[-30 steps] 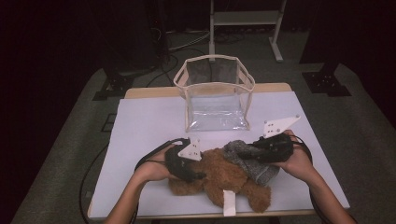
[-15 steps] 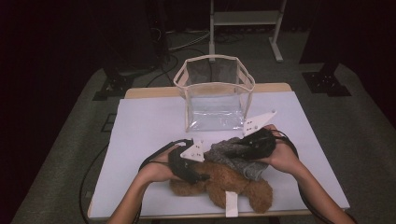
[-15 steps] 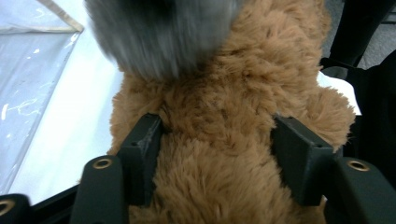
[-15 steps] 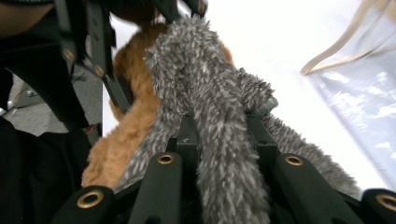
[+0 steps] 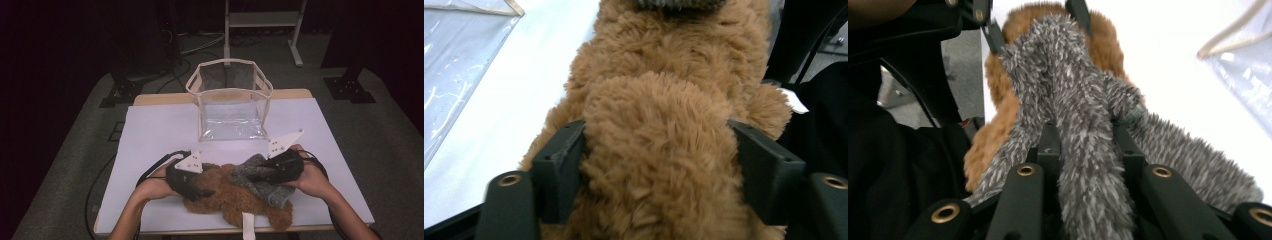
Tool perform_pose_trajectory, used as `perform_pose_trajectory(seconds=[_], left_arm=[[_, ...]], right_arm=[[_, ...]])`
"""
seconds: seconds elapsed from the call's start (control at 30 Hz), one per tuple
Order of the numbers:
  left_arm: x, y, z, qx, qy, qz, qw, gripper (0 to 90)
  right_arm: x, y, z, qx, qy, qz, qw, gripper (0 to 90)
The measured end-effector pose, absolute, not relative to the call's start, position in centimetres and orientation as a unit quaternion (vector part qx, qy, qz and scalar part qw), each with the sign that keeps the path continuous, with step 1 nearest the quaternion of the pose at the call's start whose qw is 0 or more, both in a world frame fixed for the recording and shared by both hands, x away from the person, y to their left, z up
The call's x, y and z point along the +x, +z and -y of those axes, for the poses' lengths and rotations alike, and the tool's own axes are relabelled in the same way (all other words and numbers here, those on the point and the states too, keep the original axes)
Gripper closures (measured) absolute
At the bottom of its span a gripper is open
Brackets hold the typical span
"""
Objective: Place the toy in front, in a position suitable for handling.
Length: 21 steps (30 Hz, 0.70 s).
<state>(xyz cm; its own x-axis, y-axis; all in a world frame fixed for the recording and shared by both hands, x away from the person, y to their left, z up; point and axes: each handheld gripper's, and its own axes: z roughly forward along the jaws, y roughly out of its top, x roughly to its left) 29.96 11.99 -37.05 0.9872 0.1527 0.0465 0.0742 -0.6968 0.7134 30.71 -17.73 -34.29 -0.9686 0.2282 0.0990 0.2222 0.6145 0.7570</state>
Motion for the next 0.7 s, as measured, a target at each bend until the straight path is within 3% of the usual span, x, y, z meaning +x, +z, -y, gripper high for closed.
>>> perform_pose_trajectory(seconds=[0.27,0.7], left_arm=[[29.6,-37.3,-12.1,0.925,0.059,-0.054,0.372,30.9],[30.0,-37.5,-12.8,0.92,0.066,-0.067,0.381,31.1]], right_arm=[[31.5,-34.6,14.2,0.102,0.413,-0.905,0.006,71.6],[31.1,-35.0,23.2,0.193,0.448,-0.873,0.025,71.6]])
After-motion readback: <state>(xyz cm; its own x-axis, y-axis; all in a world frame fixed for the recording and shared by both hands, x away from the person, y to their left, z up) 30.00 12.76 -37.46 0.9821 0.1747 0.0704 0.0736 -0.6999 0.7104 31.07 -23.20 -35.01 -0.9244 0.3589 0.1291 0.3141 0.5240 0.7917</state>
